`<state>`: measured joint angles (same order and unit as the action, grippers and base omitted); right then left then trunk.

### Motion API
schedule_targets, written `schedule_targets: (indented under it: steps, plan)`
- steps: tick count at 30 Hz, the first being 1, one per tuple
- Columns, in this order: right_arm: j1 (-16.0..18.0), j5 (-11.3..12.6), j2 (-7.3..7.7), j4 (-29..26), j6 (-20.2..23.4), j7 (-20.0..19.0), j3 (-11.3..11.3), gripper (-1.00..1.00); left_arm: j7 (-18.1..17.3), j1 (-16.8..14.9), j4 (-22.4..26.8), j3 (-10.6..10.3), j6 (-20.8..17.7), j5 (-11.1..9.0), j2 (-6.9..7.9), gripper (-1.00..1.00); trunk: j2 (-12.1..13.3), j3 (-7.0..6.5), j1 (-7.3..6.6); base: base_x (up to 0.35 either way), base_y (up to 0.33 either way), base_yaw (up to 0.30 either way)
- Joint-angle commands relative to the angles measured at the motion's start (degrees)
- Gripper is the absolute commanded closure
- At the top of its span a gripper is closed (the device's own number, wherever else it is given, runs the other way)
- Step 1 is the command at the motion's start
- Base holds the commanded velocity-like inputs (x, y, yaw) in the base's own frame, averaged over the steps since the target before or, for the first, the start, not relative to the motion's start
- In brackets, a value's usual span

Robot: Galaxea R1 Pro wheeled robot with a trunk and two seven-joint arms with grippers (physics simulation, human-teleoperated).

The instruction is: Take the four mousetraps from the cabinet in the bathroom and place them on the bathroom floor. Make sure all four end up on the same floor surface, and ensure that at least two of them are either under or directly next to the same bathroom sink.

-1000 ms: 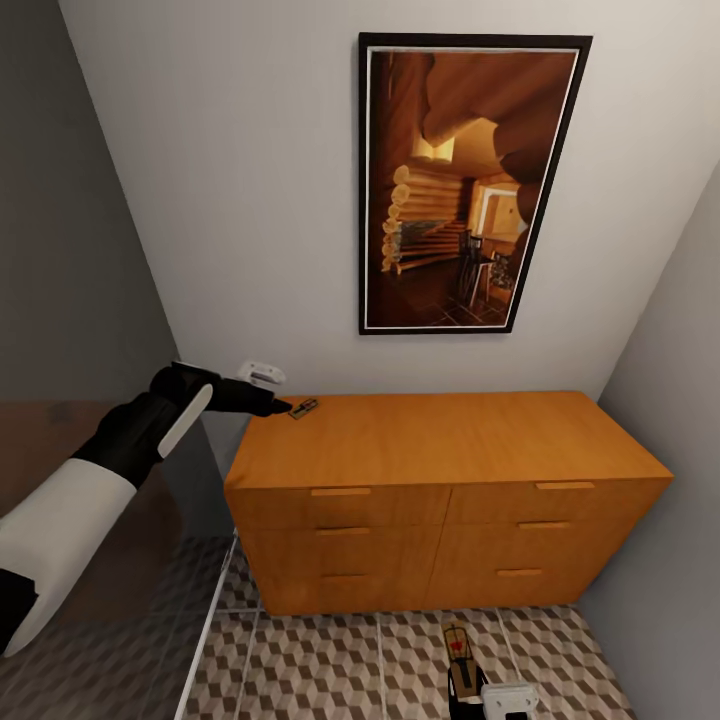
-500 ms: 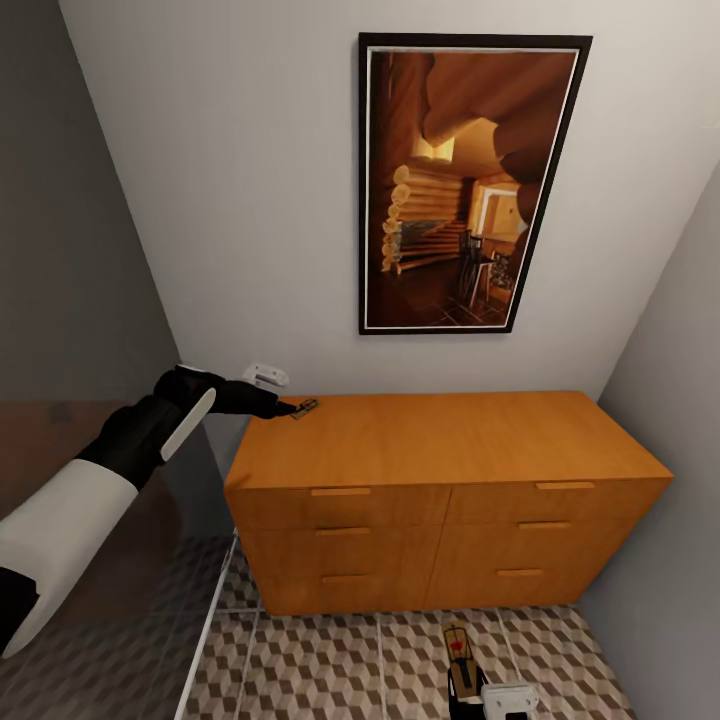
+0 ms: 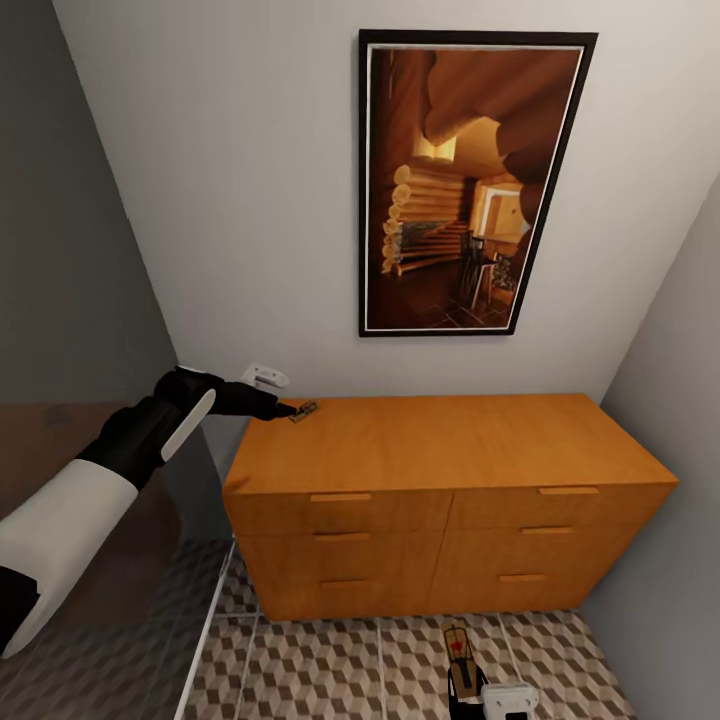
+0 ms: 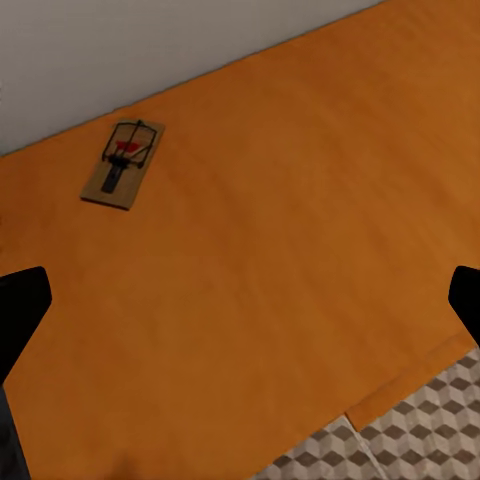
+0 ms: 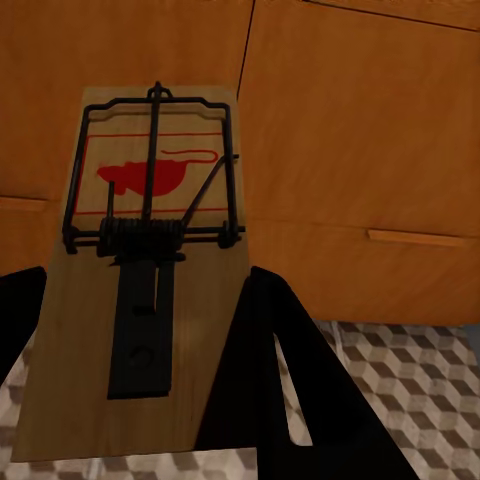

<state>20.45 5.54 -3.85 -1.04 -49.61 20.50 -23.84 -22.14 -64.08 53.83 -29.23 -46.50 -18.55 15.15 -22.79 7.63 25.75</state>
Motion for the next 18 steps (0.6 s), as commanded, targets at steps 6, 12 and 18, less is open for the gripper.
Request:
schedule_targets:
  steps: [6,12,18]
  plan:
    - [0.0,0.6,-0.03,0.1,-0.2,0.1,-0.5,1.0,-0.1,-0.1,0.0,-0.1,-0.2,0.0,0.05,-1.0,-0.1,0.13,0.04,0.009,0.0,0.0]
    - [0.1,0.6,-0.06,0.1,-0.2,0.1,-0.5,1.0,-0.1,-0.1,-0.2,-0.1,-0.2,0.0,0.05,-1.0,-0.1,0.13,0.04,0.001,0.0,0.0]
    - [0.1,0.6,-0.04,0.1,-0.2,-0.3,-0.5,1.0,-0.1,-0.1,-1.1,-0.1,0.0,0.0,0.05,-1.0,-0.1,0.13,0.04,0.0,0.0,0.0]
